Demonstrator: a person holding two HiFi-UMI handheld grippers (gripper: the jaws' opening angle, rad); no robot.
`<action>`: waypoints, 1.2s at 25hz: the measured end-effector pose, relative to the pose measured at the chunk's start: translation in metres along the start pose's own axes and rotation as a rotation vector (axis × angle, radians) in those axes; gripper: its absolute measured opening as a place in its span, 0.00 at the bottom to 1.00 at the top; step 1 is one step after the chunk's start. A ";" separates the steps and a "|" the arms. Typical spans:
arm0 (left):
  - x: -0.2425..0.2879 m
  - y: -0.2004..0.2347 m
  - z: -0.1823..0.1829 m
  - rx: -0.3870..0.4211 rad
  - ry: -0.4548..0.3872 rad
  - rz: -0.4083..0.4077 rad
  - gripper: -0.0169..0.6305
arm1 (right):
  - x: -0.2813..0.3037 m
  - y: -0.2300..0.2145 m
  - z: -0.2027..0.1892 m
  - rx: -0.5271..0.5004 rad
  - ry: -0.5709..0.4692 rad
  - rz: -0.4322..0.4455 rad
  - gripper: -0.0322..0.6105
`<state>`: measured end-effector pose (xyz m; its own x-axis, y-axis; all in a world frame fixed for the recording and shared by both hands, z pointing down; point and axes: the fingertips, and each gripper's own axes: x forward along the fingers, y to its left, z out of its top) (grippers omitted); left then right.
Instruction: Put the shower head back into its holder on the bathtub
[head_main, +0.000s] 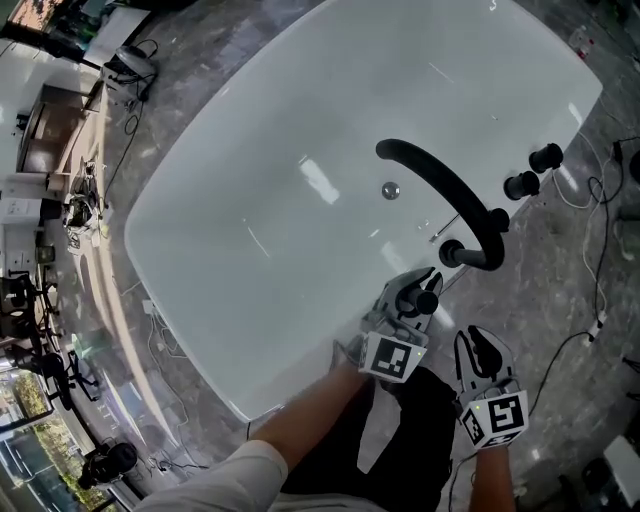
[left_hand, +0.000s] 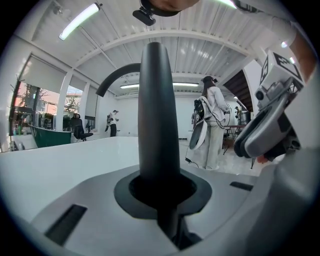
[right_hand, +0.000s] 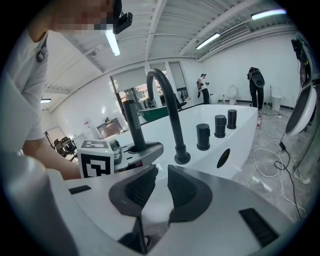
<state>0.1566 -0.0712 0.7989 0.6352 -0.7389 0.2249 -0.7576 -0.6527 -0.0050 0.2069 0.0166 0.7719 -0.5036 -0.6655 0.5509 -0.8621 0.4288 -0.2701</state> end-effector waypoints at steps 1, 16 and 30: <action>0.000 0.002 0.000 0.002 0.001 0.001 0.09 | 0.000 0.001 0.001 -0.001 0.000 0.002 0.18; 0.004 -0.001 -0.032 -0.053 0.186 -0.041 0.16 | -0.016 0.031 0.034 0.000 -0.022 0.036 0.18; -0.056 -0.010 -0.005 -0.070 0.294 -0.096 0.34 | -0.047 0.049 0.057 0.095 -0.022 0.010 0.18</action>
<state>0.1275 -0.0228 0.7916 0.6410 -0.5881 0.4932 -0.7115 -0.6964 0.0942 0.1852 0.0342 0.6879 -0.5128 -0.6753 0.5301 -0.8577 0.3763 -0.3503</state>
